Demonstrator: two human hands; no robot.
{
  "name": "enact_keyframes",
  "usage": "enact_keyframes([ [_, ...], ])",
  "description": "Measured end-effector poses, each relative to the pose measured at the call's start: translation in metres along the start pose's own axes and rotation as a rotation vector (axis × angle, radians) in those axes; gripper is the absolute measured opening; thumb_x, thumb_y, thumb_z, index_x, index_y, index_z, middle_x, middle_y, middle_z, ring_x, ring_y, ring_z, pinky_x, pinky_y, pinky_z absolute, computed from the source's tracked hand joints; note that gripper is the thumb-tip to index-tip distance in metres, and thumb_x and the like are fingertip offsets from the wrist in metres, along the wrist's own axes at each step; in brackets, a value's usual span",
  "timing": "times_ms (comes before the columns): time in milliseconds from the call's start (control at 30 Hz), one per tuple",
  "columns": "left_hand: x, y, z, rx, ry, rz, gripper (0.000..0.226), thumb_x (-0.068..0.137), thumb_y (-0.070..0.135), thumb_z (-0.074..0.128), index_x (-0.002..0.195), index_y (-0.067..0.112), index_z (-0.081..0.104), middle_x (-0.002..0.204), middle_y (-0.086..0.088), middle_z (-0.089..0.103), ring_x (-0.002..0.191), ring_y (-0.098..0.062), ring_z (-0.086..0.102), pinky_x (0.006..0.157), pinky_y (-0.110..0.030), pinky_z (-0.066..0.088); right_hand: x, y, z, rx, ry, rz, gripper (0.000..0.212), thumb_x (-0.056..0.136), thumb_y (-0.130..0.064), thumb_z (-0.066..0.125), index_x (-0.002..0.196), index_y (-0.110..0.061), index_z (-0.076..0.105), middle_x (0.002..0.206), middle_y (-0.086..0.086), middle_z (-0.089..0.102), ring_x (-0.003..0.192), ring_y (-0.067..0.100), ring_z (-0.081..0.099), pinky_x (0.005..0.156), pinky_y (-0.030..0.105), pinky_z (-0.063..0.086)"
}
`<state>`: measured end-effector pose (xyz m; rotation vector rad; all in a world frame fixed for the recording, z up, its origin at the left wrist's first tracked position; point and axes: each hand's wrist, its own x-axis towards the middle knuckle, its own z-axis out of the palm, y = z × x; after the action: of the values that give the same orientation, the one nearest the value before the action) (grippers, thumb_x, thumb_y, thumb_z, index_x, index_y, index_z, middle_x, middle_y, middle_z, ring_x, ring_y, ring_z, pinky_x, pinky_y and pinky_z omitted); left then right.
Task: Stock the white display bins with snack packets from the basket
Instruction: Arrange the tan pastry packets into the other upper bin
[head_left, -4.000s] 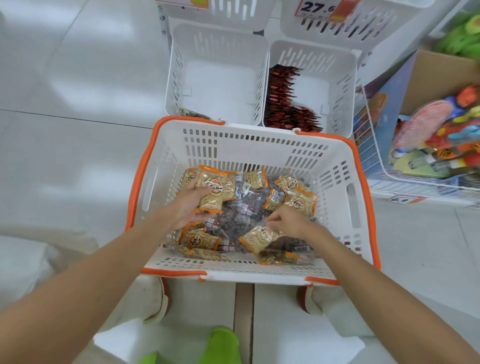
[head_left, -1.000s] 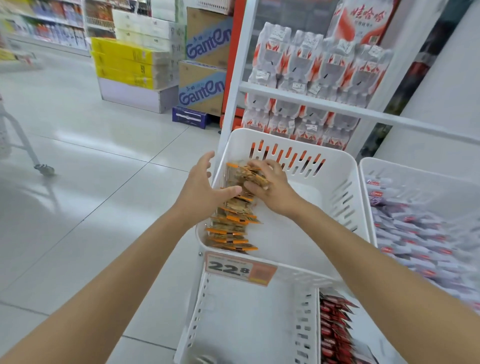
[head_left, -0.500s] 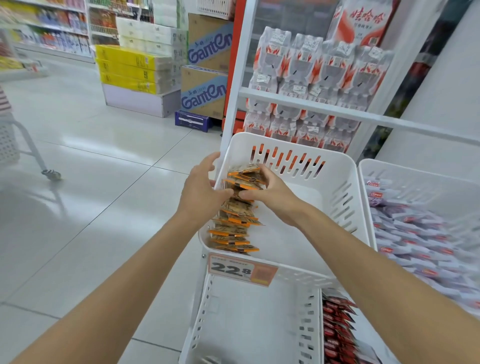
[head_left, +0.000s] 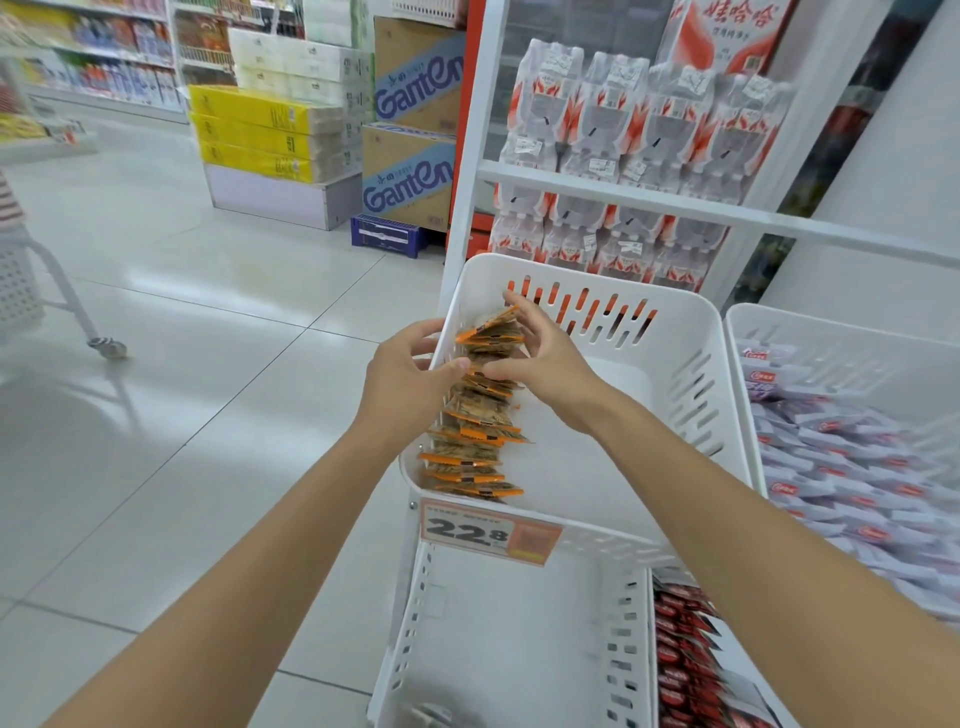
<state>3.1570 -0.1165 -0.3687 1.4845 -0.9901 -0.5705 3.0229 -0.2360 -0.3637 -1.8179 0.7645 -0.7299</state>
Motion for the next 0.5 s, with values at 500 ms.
enact_keyframes([
  [500, 0.000, -0.003, 0.001, -0.035, 0.008, 0.011, 0.044, 0.087, 0.024, 0.071, 0.129, 0.024, 0.059, 0.116, 0.002, 0.067, 0.098, -0.016, 0.067, 0.075, -0.029, 0.058, 0.003, 0.003, 0.015, 0.026, 0.007, 0.099, 0.104, 0.072, -0.033, 0.084, 0.153, -0.030, 0.019, 0.142, -0.008, 0.037, 0.128, 0.016, 0.042, 0.092, 0.025, 0.044],
])
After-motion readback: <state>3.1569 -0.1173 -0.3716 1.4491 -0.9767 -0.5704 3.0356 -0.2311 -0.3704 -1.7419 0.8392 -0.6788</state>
